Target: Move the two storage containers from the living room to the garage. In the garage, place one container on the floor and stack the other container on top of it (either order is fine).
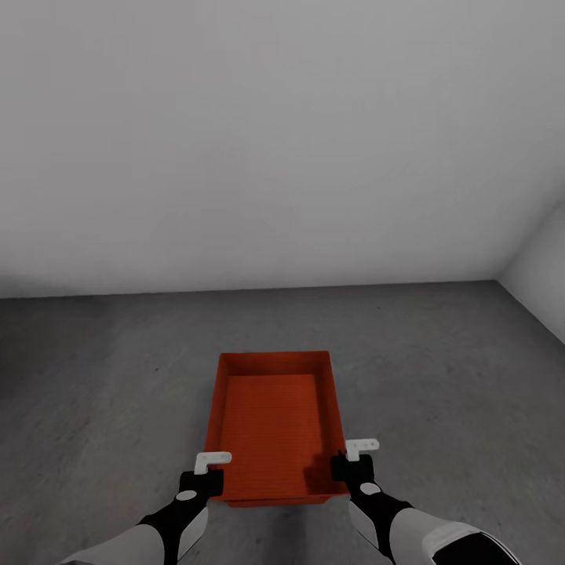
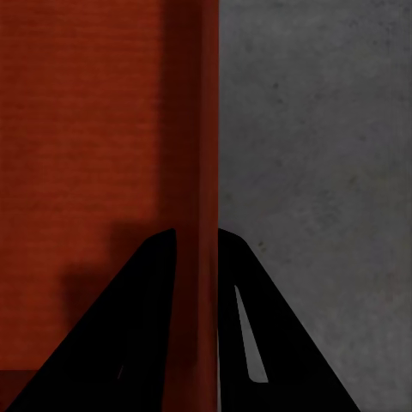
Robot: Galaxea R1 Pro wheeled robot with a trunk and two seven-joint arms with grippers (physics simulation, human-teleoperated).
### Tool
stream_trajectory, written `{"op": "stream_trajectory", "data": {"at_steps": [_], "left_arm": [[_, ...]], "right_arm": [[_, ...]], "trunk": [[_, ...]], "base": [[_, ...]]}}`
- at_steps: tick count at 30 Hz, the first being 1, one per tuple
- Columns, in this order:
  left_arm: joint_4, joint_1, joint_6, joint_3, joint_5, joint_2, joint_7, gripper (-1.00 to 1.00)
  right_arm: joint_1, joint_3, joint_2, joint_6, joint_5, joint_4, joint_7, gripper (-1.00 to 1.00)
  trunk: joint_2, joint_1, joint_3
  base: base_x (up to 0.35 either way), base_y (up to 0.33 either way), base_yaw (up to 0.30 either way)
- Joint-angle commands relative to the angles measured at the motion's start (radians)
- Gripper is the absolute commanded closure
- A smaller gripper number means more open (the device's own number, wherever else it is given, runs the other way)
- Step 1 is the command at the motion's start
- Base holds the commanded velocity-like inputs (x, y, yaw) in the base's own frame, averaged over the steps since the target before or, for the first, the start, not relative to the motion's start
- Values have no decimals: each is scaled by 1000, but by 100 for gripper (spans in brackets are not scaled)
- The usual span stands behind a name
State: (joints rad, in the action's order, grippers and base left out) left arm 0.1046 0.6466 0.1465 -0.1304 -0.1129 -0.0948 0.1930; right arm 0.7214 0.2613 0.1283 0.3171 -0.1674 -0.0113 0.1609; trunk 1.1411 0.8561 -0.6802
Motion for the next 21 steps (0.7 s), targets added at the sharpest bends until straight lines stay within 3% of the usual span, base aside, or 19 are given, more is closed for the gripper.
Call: {"op": "stream_trajectory", "data": {"at_steps": [1,21], "left_arm": [[1,1,4,8,-2,-1,9,100],[1,1,4,8,-2,0,9,100]], "right_arm": [[1,-36,14,5,-21,-2,5,100],[1,-36,14,5,-21,-2,3,100]], "trunk": [[8,4,-4],[148,81,-67]], "base": [[0,0,0],[0,0,0]]}}
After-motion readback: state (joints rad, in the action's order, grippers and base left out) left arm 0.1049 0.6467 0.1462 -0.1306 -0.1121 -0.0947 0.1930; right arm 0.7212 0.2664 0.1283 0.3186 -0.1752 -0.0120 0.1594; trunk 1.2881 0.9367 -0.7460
